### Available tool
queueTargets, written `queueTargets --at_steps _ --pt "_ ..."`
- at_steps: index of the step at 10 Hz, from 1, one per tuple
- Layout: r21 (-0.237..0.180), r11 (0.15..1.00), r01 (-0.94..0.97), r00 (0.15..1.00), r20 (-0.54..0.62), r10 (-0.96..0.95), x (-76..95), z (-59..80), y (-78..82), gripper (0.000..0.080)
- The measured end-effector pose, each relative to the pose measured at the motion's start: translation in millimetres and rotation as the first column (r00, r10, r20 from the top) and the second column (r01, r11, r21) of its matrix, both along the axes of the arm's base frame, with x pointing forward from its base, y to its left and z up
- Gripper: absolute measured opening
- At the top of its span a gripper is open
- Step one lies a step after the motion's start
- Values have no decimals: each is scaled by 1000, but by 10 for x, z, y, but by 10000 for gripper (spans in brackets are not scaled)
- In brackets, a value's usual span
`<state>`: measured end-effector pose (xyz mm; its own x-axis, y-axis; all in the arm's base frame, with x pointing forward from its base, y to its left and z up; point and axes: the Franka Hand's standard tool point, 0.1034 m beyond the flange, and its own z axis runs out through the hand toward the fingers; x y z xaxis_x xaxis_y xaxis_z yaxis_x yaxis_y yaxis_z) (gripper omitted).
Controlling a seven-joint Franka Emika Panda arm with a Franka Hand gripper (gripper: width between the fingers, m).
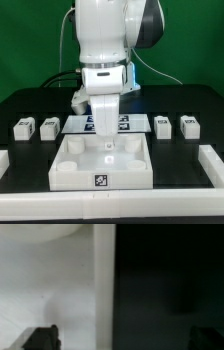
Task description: Assemble one leg
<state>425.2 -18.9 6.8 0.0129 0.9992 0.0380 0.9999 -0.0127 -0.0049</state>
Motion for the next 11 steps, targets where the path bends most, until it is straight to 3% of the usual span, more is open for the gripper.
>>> queueTargets --at_steps 2,5,6,7,11 --pt "1 1000 9 1000 6 -9 5 -18 2 650" --pt "1 1000 9 1000 6 -9 2 -21 1 241" --pt "1 1000 9 1000 6 -9 1 -21 1 241" --pt "1 1000 9 1000 6 -9 2 -21 2 58" --pt "1 1000 10 1000 6 -10 2 -21 -1 57"
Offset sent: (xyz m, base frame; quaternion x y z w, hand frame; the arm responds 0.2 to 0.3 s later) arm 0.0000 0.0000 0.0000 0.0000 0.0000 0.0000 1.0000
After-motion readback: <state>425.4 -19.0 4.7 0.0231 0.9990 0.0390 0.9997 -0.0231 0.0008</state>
